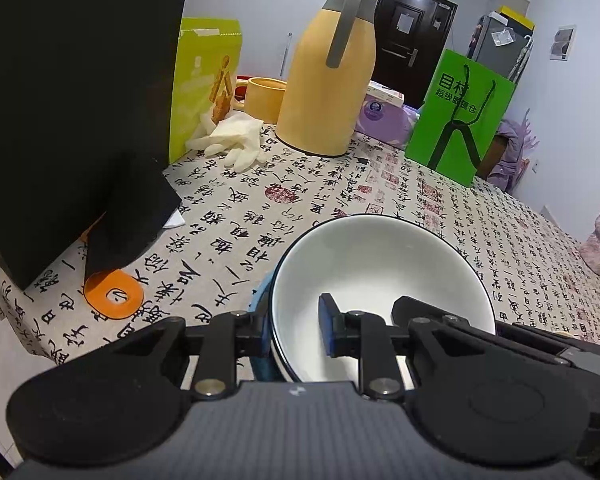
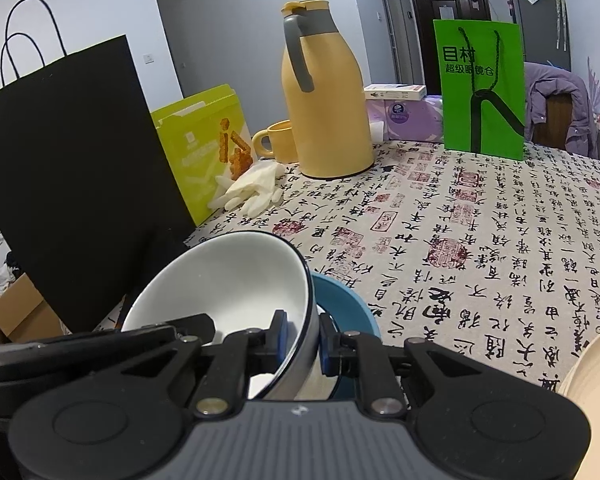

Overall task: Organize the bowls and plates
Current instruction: 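Settle the white bowl down inside the blue bowl with both grippers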

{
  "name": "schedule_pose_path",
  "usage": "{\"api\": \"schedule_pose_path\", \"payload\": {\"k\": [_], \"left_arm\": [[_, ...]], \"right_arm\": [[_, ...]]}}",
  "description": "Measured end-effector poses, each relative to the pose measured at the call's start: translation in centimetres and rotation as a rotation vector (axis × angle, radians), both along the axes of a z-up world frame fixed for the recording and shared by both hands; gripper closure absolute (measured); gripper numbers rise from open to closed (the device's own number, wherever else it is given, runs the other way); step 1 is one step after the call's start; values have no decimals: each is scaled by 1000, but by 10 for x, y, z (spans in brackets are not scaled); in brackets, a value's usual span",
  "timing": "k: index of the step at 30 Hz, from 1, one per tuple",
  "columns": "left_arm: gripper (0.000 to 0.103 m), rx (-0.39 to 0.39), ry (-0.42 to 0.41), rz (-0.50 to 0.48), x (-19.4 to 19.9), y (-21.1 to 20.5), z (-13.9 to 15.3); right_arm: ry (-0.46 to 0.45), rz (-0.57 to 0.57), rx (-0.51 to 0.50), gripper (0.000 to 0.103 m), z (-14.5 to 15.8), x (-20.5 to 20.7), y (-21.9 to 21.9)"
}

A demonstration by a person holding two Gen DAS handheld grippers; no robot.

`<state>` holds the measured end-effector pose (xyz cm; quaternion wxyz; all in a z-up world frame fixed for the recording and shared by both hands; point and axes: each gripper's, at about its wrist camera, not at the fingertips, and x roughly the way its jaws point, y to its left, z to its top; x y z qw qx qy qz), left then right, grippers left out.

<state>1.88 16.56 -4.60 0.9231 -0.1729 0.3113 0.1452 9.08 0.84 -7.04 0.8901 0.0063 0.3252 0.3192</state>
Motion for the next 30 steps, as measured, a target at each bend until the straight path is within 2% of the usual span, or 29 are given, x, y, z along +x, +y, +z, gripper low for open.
{"api": "schedule_pose_path", "payload": {"k": [9,30], "left_arm": [[80,34,-14,-4,-1,-1,-2],[80,45,-14,-20,2,-4,-3]], "right_arm": [[-45,16,-8,87,-1,-5,0],[-37,24,4,87,-2,-4,-4]]}}
